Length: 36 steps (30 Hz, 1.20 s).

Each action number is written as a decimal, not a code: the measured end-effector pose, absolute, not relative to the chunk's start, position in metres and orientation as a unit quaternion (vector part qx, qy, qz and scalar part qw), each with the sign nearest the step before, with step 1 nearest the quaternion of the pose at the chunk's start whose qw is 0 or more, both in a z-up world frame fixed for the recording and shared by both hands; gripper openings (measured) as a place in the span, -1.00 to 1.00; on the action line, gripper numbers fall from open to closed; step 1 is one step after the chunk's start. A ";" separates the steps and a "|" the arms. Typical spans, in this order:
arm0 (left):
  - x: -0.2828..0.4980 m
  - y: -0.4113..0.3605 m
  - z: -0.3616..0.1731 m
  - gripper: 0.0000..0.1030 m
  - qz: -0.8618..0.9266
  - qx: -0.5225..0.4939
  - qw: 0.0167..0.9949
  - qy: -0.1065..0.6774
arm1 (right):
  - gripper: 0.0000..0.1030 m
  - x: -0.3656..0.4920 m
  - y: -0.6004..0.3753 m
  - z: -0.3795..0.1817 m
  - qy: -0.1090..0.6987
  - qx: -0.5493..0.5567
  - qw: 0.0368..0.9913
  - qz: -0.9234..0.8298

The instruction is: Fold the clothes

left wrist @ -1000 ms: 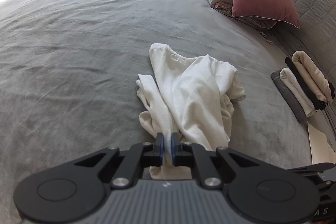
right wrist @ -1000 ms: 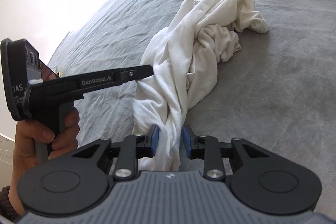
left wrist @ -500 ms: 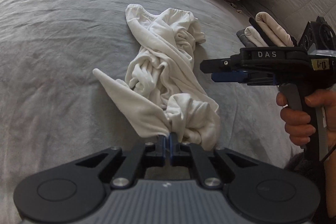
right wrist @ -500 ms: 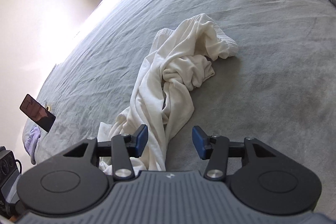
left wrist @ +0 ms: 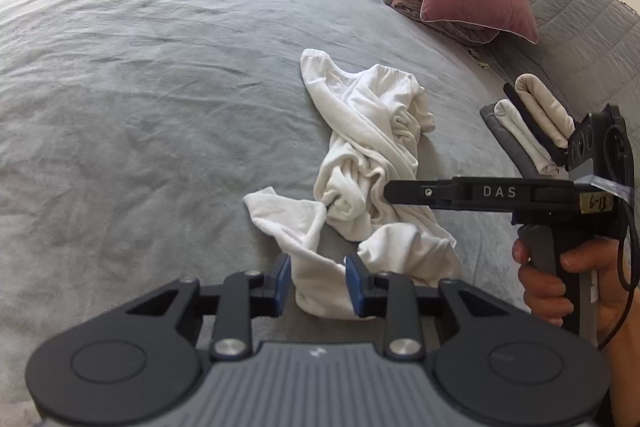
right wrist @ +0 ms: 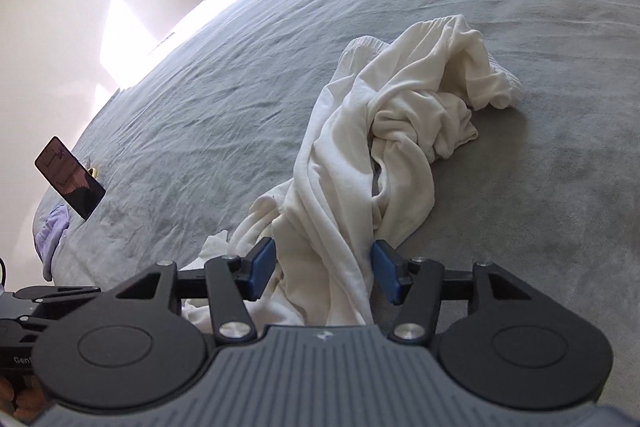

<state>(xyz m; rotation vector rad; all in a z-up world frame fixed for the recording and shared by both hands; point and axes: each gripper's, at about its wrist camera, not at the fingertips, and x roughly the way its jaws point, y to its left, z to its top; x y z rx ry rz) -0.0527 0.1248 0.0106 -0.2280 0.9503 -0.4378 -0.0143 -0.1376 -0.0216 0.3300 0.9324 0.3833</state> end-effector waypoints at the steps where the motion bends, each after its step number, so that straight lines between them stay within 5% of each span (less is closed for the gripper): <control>1: -0.050 0.128 0.012 -0.27 -0.201 -0.114 0.862 0.452 | 0.13 -0.013 -0.134 -0.024 0.441 0.153 0.866 0.179; 8: -0.026 0.146 0.012 0.06 -0.153 -0.140 0.865 0.457 | 0.15 -0.007 -0.109 -0.034 0.409 0.134 0.888 0.162; 9: -0.023 0.148 0.012 0.07 -0.149 -0.146 0.864 0.459 | 0.09 -0.007 -0.107 -0.036 0.403 0.130 0.891 0.163; 11: -0.018 0.151 0.011 0.10 -0.144 -0.152 0.862 0.461 | -0.39 -0.009 -0.100 -0.039 0.395 0.105 0.895 0.178; 17: 0.001 0.149 0.006 0.12 -0.129 -0.154 0.861 0.468 | -0.65 -0.013 -0.098 -0.032 0.402 0.093 0.880 0.235; 36: 0.038 0.123 -0.014 0.11 -0.135 -0.169 0.856 0.469 | -0.66 -0.109 -0.093 -0.002 0.543 0.077 0.744 0.382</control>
